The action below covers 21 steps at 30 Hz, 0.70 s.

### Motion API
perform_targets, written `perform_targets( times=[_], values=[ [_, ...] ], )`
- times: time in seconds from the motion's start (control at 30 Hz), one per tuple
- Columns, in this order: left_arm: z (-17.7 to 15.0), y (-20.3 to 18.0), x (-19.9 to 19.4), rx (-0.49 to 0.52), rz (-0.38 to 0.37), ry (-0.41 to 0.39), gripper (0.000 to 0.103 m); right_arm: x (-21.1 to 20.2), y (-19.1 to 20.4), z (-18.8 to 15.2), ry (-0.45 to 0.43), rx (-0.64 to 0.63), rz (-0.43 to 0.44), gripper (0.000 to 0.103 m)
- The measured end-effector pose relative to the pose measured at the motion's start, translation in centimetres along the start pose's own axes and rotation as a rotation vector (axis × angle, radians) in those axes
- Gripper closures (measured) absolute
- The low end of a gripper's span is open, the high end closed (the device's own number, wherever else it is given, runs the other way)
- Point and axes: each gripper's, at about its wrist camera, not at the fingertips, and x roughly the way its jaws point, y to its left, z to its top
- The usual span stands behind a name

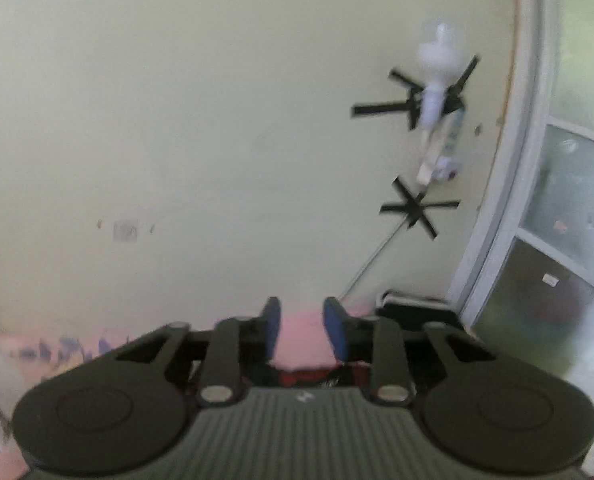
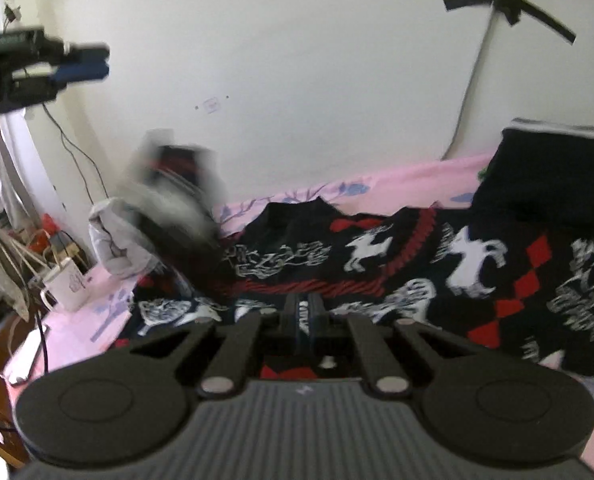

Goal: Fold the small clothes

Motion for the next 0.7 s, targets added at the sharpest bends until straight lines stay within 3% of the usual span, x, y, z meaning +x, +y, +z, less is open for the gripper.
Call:
perform_targets(
  times=[0.1, 0.13, 0.17, 0.23, 0.33, 0.5, 0.57, 0.63, 0.7],
  values=[
    [-1.6, 1.6, 0.4, -0.011, 0.084, 0.001, 0.065, -0.3, -1.6, 0.6, 0.000, -0.007, -0.042, 0.103],
    [-2.4, 2.6, 1.0, -0.026, 0.131, 0.025, 0.064, -0.2, -2.1, 0.8, 0.006, -0.001, -0.043, 0.097],
    [-3.3, 3.7, 1.7, -0.044, 0.181, 0.055, 0.063, 0.0, -2.6, 1.1, 0.012, 0.004, -0.036, 0.077],
    [-5.7, 6.6, 3.8, -0.063, 0.297, 0.119, 0.059, 1.0, -2.5, 1.7, 0.016, 0.002, -0.030, 0.058],
    [-9.4, 10.8, 6.8, -0.106, 0.438, 0.207, 0.052, 3.0, -2.4, 2.8, 0.034, 0.028, 0.051, 0.053],
    [-14.1, 16.1, 11.1, -0.287, 0.411, 0.328, 0.052, 9.1, -4.8, 5.4, 0.108, 0.200, 0.065, 0.052],
    [-15.2, 16.4, 11.4, -0.303, 0.380, 0.323, 0.050, 11.5, -6.7, 6.5, 0.146, 0.324, 0.083, 0.051],
    [-15.9, 16.7, 12.4, -0.338, 0.337, 0.300, 0.040, 13.9, -8.1, 7.1, 0.183, 0.440, 0.125, 0.051],
    [-16.0, 16.9, 13.0, -0.374, 0.320, 0.291, 0.044, 16.0, -8.4, 7.4, 0.227, 0.492, 0.121, 0.053]
  ],
)
